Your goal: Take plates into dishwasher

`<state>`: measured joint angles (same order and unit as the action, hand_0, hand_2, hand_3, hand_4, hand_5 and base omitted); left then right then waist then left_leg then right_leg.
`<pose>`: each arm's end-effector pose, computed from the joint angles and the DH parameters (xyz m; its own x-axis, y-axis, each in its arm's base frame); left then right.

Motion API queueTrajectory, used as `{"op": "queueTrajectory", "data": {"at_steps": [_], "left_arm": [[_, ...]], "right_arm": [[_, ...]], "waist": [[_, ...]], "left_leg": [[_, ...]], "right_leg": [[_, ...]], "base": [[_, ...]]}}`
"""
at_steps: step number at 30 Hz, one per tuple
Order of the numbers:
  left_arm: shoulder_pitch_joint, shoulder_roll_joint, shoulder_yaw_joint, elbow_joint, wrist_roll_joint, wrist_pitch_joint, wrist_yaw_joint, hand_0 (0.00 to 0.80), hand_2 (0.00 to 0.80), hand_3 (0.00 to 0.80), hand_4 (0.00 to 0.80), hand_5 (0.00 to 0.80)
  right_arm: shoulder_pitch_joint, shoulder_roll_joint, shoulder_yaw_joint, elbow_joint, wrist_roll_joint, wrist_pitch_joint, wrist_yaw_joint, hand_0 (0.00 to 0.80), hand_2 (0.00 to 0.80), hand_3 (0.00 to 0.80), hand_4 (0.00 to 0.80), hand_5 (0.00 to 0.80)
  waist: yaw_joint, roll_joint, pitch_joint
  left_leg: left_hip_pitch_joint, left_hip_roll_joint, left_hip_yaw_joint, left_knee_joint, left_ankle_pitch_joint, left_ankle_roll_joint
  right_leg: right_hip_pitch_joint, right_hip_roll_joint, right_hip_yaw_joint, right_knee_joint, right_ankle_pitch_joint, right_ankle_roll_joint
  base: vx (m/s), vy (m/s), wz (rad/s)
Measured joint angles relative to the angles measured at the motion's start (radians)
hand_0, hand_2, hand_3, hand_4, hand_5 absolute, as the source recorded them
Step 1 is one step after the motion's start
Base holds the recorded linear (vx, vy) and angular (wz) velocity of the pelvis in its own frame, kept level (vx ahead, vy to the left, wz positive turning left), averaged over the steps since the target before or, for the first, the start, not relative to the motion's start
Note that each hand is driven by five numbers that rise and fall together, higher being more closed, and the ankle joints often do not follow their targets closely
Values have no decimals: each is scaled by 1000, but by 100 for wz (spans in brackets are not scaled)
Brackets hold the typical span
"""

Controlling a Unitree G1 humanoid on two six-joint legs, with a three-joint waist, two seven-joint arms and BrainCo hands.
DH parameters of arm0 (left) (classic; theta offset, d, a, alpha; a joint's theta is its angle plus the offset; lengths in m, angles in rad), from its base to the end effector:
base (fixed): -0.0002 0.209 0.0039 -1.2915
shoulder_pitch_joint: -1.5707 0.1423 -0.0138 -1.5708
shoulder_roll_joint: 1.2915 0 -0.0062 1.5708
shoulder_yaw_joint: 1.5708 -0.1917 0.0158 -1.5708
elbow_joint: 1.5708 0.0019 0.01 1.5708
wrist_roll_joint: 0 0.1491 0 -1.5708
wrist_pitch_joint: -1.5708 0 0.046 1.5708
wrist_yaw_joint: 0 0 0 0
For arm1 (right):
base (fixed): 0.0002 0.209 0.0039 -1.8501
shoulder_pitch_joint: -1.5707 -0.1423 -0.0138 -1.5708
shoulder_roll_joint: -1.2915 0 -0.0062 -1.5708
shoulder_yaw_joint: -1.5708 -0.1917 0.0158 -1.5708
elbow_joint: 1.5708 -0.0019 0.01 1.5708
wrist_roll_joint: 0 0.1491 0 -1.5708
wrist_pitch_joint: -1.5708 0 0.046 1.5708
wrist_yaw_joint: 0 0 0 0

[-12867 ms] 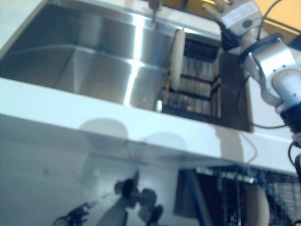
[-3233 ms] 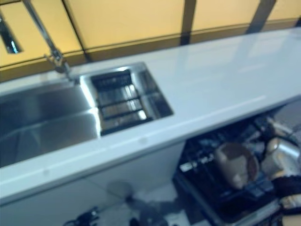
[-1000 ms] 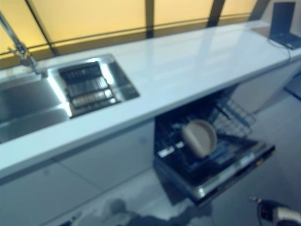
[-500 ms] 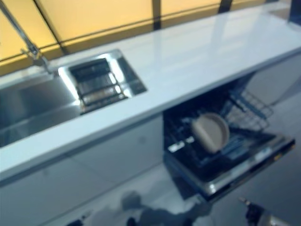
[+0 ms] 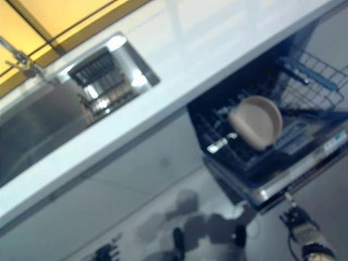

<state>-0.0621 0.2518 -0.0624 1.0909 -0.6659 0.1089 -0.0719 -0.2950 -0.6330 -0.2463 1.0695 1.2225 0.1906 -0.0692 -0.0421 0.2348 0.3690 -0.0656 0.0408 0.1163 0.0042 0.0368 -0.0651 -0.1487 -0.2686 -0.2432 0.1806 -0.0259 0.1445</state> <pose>0.1207 0.2304 -0.1182 0.4676 0.0714 -0.8810 -0.4452 0.8801 -0.1650 0.1982 -0.3658 -0.0063 0.6249 -0.4533 -0.6356 0.7795 0.4080 0.4754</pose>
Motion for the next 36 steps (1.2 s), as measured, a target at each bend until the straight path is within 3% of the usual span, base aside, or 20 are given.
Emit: {"op": "queueTrajectory", "data": {"at_steps": [5,12,18,36], "left_arm": [[12,-5,0,12,-17,-7,0,0,0,0,0,0],[51,-55,-19,11,-16,-2,0,0,0,0,0,0],[81,-61,-34,-8,-16,21,0,0,0,0,0,0],[110,-60,-34,-14,-14,45,-10,0,0,0,0,0]], "right_arm": [[-5,-2,-18,10,70,-23,67,0,0,0,0,0],[-23,-12,-17,0,107,-31,146,0,0,0,0,0],[-50,-39,23,-19,83,-25,152,0,0,0,0,0],[-56,-87,85,-49,65,28,127,0,0,0,0,0]], "waist": [[0,8,11],[-1,54,22],[-1,76,20],[6,73,19]], "left_leg": [[0,-30,-4,34,-6,9],[20,-33,-7,56,-7,8],[28,-30,-9,58,-4,11],[56,-11,-41,45,4,9]], "right_leg": [[-56,-52,23,155,-74,-1],[-69,-67,38,240,-109,-13],[-65,-66,38,255,-111,-18],[15,-51,-25,208,-100,-27]], "base": [[0,26,6],[55,40,0],[63,22,-3],[34,-5,5]]}}
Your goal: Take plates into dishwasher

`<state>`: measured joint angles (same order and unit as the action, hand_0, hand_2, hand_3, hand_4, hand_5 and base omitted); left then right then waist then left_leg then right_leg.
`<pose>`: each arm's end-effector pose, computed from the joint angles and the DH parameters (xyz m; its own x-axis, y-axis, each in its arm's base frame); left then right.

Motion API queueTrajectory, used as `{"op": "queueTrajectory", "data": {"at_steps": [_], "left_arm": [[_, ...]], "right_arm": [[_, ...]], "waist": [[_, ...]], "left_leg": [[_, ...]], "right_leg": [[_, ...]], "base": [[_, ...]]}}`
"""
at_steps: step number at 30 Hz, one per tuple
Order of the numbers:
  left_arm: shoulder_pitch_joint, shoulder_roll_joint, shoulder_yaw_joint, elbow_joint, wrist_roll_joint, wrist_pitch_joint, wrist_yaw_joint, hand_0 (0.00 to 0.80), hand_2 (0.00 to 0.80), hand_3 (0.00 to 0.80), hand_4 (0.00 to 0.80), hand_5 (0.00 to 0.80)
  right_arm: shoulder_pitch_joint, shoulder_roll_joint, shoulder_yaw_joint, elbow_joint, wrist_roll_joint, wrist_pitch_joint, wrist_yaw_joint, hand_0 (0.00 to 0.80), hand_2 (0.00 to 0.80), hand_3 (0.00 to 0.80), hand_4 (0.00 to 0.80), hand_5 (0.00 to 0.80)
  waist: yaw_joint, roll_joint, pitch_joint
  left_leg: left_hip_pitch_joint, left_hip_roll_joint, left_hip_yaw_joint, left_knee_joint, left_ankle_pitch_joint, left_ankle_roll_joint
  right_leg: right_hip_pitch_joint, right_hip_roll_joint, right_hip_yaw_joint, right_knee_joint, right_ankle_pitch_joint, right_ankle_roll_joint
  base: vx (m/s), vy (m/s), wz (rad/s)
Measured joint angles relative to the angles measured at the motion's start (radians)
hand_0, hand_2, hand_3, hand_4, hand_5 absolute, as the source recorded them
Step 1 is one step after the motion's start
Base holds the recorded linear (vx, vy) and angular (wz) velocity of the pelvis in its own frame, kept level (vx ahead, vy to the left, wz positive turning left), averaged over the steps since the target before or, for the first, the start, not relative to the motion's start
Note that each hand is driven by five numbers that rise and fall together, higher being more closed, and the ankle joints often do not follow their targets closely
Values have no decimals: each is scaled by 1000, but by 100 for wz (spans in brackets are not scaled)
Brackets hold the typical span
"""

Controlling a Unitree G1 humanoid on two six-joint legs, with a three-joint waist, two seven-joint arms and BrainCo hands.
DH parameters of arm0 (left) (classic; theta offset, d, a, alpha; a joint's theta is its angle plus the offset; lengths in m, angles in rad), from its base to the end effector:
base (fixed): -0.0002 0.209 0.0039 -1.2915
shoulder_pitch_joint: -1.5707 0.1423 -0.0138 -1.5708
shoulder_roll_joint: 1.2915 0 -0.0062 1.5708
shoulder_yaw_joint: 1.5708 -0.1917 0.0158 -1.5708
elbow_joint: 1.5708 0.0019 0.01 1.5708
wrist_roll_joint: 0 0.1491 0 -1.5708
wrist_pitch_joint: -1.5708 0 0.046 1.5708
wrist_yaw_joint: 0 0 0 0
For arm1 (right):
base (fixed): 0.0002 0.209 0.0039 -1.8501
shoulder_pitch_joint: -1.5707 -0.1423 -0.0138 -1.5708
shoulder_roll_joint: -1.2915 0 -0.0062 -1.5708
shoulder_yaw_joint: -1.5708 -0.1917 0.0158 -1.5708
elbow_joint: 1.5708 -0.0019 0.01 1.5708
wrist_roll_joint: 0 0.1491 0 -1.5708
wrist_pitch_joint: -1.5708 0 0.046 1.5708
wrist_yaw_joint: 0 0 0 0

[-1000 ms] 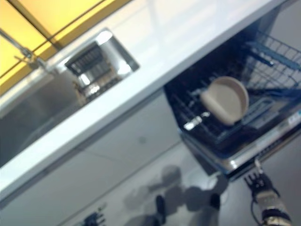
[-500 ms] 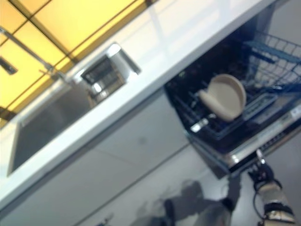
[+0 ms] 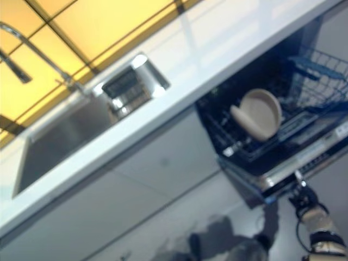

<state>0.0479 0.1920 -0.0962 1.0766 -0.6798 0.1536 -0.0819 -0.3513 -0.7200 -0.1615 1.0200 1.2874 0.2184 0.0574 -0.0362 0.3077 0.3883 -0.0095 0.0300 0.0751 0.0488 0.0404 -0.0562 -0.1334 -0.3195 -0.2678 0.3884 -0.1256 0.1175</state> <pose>0.0793 0.2071 -0.1335 0.3483 -0.0179 -0.9372 -0.4662 0.8641 -0.1898 0.2194 -0.3765 0.0268 0.7821 -0.3800 -0.4939 0.6213 0.5370 0.5707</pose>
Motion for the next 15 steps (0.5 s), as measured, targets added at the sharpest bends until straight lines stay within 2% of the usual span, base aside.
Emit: {"op": "queueTrajectory", "data": {"at_steps": [5,9,15], "left_arm": [[4,2,1,0,1,-1,1,0,0,0,0,0],[5,8,13,0,1,-1,1,0,0,0,0,0],[9,21,34,1,24,-2,2,0,0,0,0,0]], "right_arm": [[0,0,17,-3,3,2,-2,0,0,0,0,0],[-3,0,20,-3,3,-3,-11,0,0,0,0,0],[-37,7,56,-3,3,-16,-24,0,0,0,0,0]], "waist": [[3,-8,-4],[28,-18,-14],[39,-36,-35]], "left_leg": [[1,15,-23,-28,23,-13],[1,23,-28,-49,38,-10],[-1,26,-46,-77,51,-3]], "right_leg": [[29,20,-40,-58,32,-6],[45,37,-54,-112,62,-4],[82,54,-77,-188,98,1]], "base": [[4,-37,10],[-5,-13,3],[-3,-27,7]]}}
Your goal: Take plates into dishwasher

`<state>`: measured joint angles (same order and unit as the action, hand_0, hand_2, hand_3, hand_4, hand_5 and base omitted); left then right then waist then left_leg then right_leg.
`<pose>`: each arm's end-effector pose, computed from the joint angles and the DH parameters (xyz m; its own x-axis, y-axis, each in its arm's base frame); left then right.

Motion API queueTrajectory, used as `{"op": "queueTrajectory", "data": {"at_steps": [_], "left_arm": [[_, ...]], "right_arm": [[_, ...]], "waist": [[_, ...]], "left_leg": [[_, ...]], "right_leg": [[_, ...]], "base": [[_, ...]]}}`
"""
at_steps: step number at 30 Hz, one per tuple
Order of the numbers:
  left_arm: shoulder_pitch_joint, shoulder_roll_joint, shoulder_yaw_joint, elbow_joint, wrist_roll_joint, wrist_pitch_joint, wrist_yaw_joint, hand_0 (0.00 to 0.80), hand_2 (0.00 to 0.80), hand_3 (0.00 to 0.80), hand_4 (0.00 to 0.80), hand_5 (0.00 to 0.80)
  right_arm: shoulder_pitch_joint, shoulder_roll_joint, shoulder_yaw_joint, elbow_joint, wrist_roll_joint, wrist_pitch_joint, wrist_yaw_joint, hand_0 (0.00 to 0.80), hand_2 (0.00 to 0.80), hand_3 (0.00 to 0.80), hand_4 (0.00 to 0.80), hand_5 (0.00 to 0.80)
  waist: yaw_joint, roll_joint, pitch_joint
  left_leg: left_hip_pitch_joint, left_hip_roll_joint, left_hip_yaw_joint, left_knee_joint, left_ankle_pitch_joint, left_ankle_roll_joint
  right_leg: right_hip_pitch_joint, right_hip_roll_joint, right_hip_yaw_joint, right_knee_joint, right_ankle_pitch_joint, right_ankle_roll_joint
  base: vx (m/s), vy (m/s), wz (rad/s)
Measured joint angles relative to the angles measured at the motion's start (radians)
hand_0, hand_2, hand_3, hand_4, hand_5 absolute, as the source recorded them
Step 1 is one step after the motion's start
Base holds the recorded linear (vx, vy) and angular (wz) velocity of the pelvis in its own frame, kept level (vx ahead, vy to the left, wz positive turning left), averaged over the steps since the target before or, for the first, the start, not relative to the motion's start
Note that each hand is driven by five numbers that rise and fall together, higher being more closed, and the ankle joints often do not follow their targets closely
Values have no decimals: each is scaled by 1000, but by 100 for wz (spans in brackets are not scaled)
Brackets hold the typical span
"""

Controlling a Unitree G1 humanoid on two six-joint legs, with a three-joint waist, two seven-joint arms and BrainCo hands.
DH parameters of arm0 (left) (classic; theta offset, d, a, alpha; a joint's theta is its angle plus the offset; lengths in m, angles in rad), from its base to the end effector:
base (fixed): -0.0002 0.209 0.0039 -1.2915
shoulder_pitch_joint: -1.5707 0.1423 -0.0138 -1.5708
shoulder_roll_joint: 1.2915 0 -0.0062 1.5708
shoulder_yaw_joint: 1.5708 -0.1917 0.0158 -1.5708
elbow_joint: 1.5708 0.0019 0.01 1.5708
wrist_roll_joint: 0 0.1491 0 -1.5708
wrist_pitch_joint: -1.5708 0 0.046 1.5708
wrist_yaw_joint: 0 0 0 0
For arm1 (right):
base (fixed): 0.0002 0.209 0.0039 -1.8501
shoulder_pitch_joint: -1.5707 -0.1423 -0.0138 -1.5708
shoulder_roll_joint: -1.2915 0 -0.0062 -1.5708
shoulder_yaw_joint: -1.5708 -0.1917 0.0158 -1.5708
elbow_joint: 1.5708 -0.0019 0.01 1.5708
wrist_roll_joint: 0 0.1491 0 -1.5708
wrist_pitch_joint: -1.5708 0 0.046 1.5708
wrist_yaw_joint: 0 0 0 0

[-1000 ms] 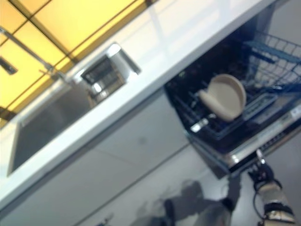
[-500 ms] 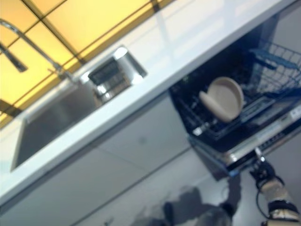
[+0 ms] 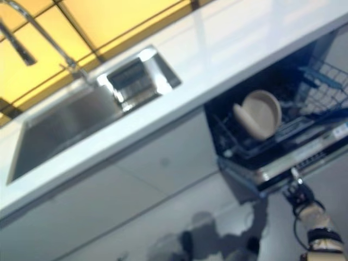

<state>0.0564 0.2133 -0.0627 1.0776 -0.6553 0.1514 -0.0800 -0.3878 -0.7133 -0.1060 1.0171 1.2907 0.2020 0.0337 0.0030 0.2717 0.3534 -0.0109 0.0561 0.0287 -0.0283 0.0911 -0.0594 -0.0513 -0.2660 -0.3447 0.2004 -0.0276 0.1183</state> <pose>0.0761 0.2183 -0.1320 0.3432 0.0205 -0.9390 -0.4785 0.8641 -0.1560 0.2316 -0.3683 0.0303 0.7892 -0.3699 -0.4902 0.6099 0.5661 0.5547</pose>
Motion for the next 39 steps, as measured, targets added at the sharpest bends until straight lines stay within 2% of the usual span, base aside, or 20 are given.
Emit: {"op": "queueTrajectory", "data": {"at_steps": [5,6,11,15,21,23,27,30,34,39], "left_arm": [[11,14,6,-1,15,-2,0,0,0,0,0,0],[11,14,6,-1,16,-1,0,0,0,0,0,0],[9,37,8,-4,55,-1,0,0,0,0,0,0],[8,54,16,-13,56,0,1,0,0,0,0,0],[5,90,29,-22,97,-1,2,0,0,0,0,0],[6,102,29,-23,102,-1,3,0,0,0,0,0],[7,140,29,-22,122,-1,6,0,0,0,0,0],[7,151,28,-21,125,-2,6,0,0,0,0,0],[4,152,27,-21,131,-5,6,0,0,0,0,0],[-8,152,27,-23,130,-8,8,0,0,0,0,0]], "right_arm": [[-11,31,4,-26,1,-5,1,0,0,0,0,0],[-12,33,4,-43,7,-8,3,0,0,0,0,0],[-71,67,8,-78,39,-42,12,0,0,0,0,0],[-130,78,15,-81,39,-43,20,0,0,0,0,0],[-176,116,24,-131,-10,-37,30,0,0,0,0,0],[-202,117,24,-130,-82,-12,34,0,0,0,0,0],[-203,117,23,-84,-189,43,47,0,0,0,0,0],[-188,117,24,-50,-259,70,60,0,0,0,0,0],[-157,117,28,-34,-344,89,68,0,0,0,0,0],[-108,117,93,-16,-577,107,95,0,0,0,0,0]], "waist": [[20,-32,-39],[30,-37,-41],[48,-66,-55],[87,-90,-72],[123,-174,-114],[125,-198,-127],[124,-250,-159],[122,-263,-171],[121,-258,-179],[122,-254,-182]], "left_leg": [[10,10,-9,-18,6,3],[13,11,-9,-21,14,-7],[19,10,-26,-35,19,-13],[33,10,-33,-51,19,-13],[40,9,-29,-55,18,-14],[51,9,-27,-56,11,-23],[53,11,-24,-56,5,-21],[53,12,-18,-56,6,-20],[53,14,-18,-55,6,-20],[56,17,-18,-55,7,-21]], "right_leg": [[46,26,-26,-86,40,-2],[55,32,-27,-107,52,-2],[117,53,-50,-217,98,3],[152,67,-51,-270,115,9],[182,72,-53,-285,106,17],[194,72,-52,-286,99,20],[196,73,-49,-285,92,12],[193,72,-45,-285,93,10],[193,75,-45,-285,94,9],[197,80,-46,-286,95,10]], "base": [[20,-35,7],[-6,-46,1],[15,-39,12],[35,-25,9],[52,-16,15],[23,-15,7],[2,-8,0],[-7,-20,-6],[0,0,0],[-7,2,0]]}}
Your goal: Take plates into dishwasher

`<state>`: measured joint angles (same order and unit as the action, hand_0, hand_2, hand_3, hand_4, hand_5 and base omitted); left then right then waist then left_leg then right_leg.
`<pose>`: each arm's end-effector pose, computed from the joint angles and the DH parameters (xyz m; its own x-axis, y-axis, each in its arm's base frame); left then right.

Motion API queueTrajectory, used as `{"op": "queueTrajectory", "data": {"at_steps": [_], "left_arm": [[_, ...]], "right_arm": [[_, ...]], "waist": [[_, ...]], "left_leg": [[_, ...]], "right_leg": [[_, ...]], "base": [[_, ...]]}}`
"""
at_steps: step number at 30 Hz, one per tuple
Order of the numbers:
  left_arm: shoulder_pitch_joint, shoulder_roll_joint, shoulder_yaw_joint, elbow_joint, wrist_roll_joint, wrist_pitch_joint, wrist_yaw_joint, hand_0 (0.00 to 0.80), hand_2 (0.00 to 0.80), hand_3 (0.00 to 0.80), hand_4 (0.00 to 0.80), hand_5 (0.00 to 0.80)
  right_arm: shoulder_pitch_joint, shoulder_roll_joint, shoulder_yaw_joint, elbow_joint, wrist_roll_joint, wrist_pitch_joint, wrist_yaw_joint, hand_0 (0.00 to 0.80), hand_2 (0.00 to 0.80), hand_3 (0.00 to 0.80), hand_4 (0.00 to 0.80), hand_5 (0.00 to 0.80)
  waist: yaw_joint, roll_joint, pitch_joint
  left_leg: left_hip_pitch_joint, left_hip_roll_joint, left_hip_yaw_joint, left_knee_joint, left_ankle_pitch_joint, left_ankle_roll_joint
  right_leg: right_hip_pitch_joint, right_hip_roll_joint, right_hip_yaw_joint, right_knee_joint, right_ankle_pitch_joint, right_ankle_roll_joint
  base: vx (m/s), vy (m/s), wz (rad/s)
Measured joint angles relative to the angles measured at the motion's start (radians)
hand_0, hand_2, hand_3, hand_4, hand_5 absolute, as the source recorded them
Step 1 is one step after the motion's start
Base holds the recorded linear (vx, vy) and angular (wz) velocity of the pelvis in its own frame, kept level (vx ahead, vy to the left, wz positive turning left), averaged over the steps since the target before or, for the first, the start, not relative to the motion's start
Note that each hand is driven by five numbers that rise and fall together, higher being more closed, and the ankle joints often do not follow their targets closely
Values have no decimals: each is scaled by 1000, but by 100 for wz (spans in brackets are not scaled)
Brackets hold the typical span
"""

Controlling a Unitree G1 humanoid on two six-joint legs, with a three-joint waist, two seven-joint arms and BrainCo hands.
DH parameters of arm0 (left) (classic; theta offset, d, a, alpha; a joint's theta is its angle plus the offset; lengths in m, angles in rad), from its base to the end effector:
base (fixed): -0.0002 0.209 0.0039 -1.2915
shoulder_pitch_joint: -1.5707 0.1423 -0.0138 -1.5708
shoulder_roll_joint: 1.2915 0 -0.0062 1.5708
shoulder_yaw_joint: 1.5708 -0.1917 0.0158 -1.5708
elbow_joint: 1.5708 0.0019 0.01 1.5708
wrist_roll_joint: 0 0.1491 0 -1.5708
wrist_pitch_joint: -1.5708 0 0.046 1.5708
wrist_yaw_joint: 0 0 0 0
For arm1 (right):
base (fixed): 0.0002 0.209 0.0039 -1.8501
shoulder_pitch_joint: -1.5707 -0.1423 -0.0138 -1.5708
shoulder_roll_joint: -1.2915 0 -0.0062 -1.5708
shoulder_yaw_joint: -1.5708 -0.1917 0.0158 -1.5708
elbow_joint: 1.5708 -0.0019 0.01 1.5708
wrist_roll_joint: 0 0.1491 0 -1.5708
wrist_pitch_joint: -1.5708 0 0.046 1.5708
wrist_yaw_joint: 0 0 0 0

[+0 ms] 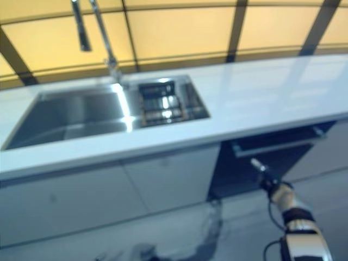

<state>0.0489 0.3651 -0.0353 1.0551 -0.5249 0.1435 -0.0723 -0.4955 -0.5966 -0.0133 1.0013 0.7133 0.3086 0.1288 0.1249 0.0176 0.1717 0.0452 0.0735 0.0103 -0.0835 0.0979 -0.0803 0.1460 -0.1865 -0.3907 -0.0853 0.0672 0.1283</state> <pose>0.0832 0.2747 -0.1132 0.3608 0.1885 -0.9134 -0.3878 0.9210 0.0368 0.2657 -0.3206 0.0216 0.7825 -0.1695 -0.5992 0.3475 0.9173 0.1944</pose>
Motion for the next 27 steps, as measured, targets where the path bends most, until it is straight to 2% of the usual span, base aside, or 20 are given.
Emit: {"op": "queueTrajectory", "data": {"at_steps": [6,10,13,14,15,17,18,19,20,21,22,23,24,26,27], "left_arm": [[-23,0,-2,-2,2,1,19,0,0,0,0,0],[-47,2,-14,-2,42,15,38,0,0,0,0,0],[-55,2,-25,8,42,26,45,0,0,0,0,0],[-48,0,-21,11,42,27,46,0,0,0,0,0],[-36,-1,-20,14,42,27,49,0,0,0,0,0],[-26,-20,0,35,65,24,52,0,0,0,0,0],[-21,-35,-1,38,92,23,50,0,0,0,0,0],[-15,-41,-1,42,104,24,49,0,0,0,0,0],[-9,-47,-2,51,127,25,44,0,0,0,0,0],[-13,-45,-2,56,160,26,40,0,0,0,0,0],[-9,-48,-5,57,183,29,34,0,0,0,0,0],[-3,-50,-16,57,202,35,31,0,0,0,0,0],[-6,-51,-25,56,222,38,29,0,0,0,0,0],[-15,-48,-28,48,259,38,28,0,0,0,0,0],[-31,-42,-54,25,298,38,21,0,0,0,0,0]], "right_arm": [[73,6,70,4,-209,3,17,0,0,0,0,0],[147,39,94,3,-329,-15,18,0,0,0,0,0],[231,47,113,3,-373,-37,25,0,0,0,0,0],[255,53,113,3,-384,-39,26,0,0,0,0,0],[271,64,114,5,-392,-47,26,0,0,0,0,0],[307,82,114,12,-415,-67,26,0,0,0,0,0],[327,87,118,14,-420,-72,26,0,0,0,0,0],[338,88,121,14,-425,-76,26,0,0,0,0,0],[360,98,125,27,-428,-88,25,0,0,0,0,0],[390,114,128,41,-431,-101,27,0,0,0,0,0],[403,128,136,65,-441,-118,27,0,0,0,0,0],[412,134,144,75,-451,-135,28,0,0,0,0,0],[428,139,147,76,-457,-152,28,0,0,0,0,0],[451,155,147,74,-459,-163,27,0,0,0,0,0],[477,177,141,81,-461,-178,22,0,0,0,0,0]], "waist": [[1,-4,-2],[-1,-18,-16],[-7,-25,-23],[-5,-24,-26],[-3,-22,-25],[-13,-13,-22],[-14,-7,-19],[-14,-6,-19],[-19,-7,-15],[-19,-36,-4],[-9,-59,1],[-7,-66,-2],[-18,-60,-3],[-41,-47,-10],[-65,-39,-25]], "left_leg": [[14,3,-3,-1,-1,-1],[12,8,-17,-1,-2,-1],[5,9,-64,4,4,-5],[-1,14,-70,8,7,-6],[-15,20,-69,26,17,-20],[-52,32,-36,45,26,-19],[-57,35,16,33,37,21],[-55,37,48,23,41,47],[-62,55,151,28,15,100],[-62,63,252,82,-47,121],[-72,46,291,203,-65,122],[-67,23,291,276,-75,107],[-55,6,287,330,-115,86],[-27,-13,284,261,-137,86],[23,-32,286,122,-108,51]], "right_leg": [[16,4,-3,-1,-4,-3],[26,12,-4,0,-13,-6],[43,29,-3,1,-32,-11],[45,36,-6,1,-37,-14],[43,45,-9,2,-40,-17],[44,64,-40,1,-51,-26],[47,68,-56,1,-55,-33],[49,66,-63,1,-57,-35],[63,66,-91,1,-60,-44],[75,37,-118,-3,-73,-50],[87,5,-124,-3,-74,-49],[96,-12,-124,-4,-75,-47],[105,-15,-124,-1,-79,-35],[101,1,-122,27,-97,-15],[83,2,-112,39,-106,-7]], "base": [[-49,-19,2],[-85,-156,10],[-188,-260,40],[-294,-285,35],[-264,-212,40],[-167,-77,66],[-112,-11,66],[-114,-22,70],[-108,-1,87],[-116,51,91],[-91,143,63],[-61,263,33],[-44,311,40],[-52,274,65],[-89,224,58]]}}
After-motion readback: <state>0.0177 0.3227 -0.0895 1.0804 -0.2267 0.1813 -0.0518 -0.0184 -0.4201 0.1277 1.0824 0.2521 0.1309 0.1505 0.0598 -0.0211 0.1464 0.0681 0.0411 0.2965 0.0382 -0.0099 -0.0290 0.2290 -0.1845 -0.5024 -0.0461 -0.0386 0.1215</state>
